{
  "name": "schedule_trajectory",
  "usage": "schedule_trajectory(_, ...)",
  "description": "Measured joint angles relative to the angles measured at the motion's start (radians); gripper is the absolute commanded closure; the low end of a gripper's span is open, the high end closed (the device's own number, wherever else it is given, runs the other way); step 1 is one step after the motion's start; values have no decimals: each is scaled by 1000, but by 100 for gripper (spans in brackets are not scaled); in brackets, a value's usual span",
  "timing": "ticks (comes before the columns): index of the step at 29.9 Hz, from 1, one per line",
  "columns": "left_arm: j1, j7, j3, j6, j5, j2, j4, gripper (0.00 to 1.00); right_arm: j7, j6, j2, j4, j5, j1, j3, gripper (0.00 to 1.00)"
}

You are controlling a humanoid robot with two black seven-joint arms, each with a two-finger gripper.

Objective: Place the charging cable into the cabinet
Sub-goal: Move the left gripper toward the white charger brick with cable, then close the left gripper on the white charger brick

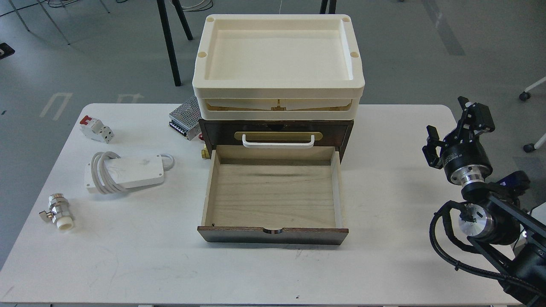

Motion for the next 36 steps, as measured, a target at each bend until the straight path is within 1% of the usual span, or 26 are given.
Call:
schedule_trajectory(4, -3, 0, 1, 133, 236, -2, -20, 1, 0, 0, 0, 0, 0, 0, 0, 1)
schedule_trajectory(7, 3, 0, 47, 265, 378, -2, -62, 1, 0, 0, 0, 0, 0, 0, 0, 1)
schedule_trajectory(9, 5, 0, 123, 362, 439, 0, -90, 1, 0, 0, 0, 0, 0, 0, 0, 1)
schedule_trajectory(11, 5, 0, 230, 450, 468, 1, -123, 1, 0, 0, 0, 0, 0, 0, 0, 1)
schedule_trajectory(14, 4, -1, 391, 545, 477, 1, -165, 1, 0, 0, 0, 0, 0, 0, 0, 1)
schedule_trajectory(16, 4, 0, 463, 585, 477, -3, -179, 1, 0, 0, 0, 0, 0, 0, 0, 1)
schedule_trajectory(18, 7, 0, 504, 605, 476, -11, -185, 1, 0, 0, 0, 0, 0, 0, 0, 1)
schedule_trajectory(21, 36, 0, 526, 613, 473, -33, -189, 1, 0, 0, 0, 0, -1, 0, 0, 1)
schedule_trajectory(36, 168, 1, 526, 607, 437, -93, -188, 1, 0, 0, 0, -1, -1, -2, 0, 1)
